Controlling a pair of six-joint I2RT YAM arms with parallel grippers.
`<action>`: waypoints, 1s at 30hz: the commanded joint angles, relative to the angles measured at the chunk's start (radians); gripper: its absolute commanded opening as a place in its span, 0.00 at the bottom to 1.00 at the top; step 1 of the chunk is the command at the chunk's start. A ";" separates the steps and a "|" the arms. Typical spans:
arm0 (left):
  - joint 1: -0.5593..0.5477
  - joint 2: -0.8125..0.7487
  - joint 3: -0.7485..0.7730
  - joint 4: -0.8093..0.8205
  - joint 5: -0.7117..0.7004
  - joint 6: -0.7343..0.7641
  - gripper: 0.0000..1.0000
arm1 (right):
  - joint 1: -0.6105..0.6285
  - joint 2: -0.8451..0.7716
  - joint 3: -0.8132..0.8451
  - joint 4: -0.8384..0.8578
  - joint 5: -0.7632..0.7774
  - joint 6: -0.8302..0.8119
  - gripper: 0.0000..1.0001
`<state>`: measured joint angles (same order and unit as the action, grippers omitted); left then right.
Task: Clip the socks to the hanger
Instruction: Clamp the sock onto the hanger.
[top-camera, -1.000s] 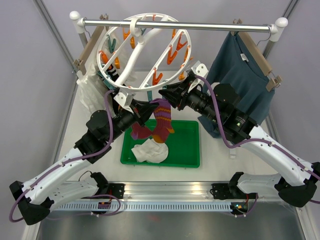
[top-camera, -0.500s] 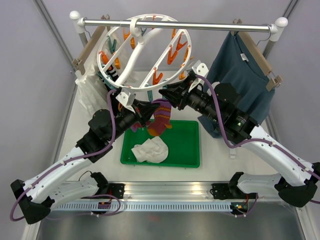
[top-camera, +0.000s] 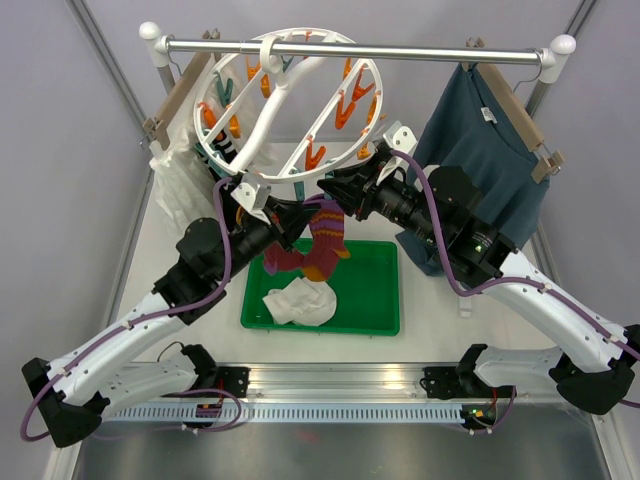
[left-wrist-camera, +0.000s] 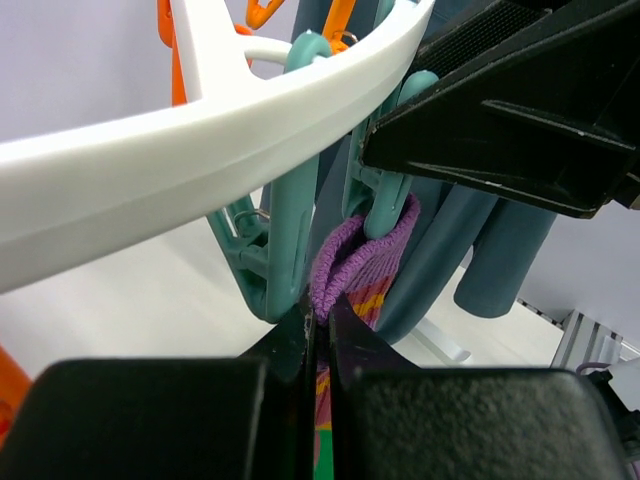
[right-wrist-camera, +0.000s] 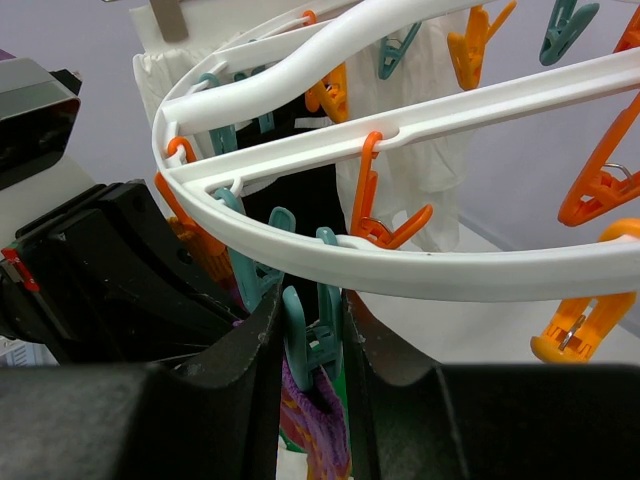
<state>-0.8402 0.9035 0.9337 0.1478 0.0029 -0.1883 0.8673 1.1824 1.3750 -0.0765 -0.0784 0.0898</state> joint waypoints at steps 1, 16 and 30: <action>0.000 0.002 0.042 0.072 0.002 0.015 0.02 | -0.002 -0.001 0.030 0.000 -0.023 -0.007 0.00; 0.000 -0.034 0.045 0.081 0.016 0.001 0.02 | -0.001 -0.013 0.007 0.017 -0.020 -0.027 0.00; 0.000 -0.025 0.066 0.049 -0.130 -0.026 0.02 | -0.001 -0.006 0.041 -0.040 -0.035 0.007 0.45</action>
<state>-0.8398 0.8818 0.9459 0.1726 -0.0540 -0.1894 0.8673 1.1820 1.3754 -0.0818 -0.0895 0.0799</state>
